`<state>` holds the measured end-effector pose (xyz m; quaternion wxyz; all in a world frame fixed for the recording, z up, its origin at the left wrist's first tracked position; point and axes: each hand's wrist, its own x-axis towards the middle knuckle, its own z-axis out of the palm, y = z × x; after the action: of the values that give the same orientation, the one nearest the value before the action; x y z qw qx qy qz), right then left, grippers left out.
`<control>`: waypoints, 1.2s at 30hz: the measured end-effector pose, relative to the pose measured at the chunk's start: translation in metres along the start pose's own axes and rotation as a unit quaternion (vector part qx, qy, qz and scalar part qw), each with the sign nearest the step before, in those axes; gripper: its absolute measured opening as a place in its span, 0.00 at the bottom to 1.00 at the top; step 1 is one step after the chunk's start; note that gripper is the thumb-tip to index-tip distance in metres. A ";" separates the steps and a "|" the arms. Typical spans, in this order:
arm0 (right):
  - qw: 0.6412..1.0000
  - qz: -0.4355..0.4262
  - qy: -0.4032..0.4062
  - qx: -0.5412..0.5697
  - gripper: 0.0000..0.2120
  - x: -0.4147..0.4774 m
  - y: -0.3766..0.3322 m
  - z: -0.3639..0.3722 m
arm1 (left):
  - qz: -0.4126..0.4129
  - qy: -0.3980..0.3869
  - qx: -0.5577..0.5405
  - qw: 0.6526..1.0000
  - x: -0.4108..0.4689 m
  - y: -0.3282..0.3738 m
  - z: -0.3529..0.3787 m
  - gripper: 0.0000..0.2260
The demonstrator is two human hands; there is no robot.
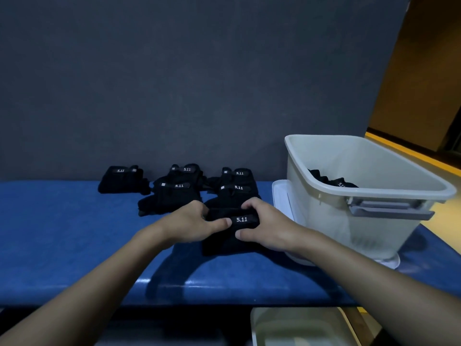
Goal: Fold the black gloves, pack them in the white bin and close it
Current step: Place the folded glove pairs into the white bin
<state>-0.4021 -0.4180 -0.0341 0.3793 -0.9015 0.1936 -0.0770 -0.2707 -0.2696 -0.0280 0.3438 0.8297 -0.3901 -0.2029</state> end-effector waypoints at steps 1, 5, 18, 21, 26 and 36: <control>1.000 0.005 0.003 0.002 0.28 0.000 0.001 0.002 | 0.004 0.000 0.005 1.000 -0.001 0.001 0.000 0.12; 1.000 0.017 0.017 0.016 0.38 0.001 0.005 0.009 | 0.020 0.000 0.042 0.999 -0.003 0.002 -0.002 0.16; 0.995 -0.048 0.025 0.083 0.42 0.001 0.000 0.012 | -0.004 -0.104 -0.115 0.988 -0.013 0.004 -0.018 0.16; 0.993 -0.074 0.034 0.083 0.40 0.001 -0.003 0.012 | -0.009 -0.132 -0.152 0.979 -0.017 0.005 -0.020 0.24; 0.990 -0.117 0.036 0.071 0.39 0.002 -0.006 0.012 | -0.004 -0.121 -0.135 0.983 -0.016 0.004 -0.015 0.27; 0.968 -0.052 0.189 0.156 0.45 -0.001 -0.019 0.006 | 0.024 0.042 -0.325 0.944 -0.010 0.010 -0.025 0.13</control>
<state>-0.3961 -0.4013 -0.0245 0.4672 -0.8092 0.2002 -0.2946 -0.2670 -0.2558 -0.0033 0.6156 0.6711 -0.3079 -0.2753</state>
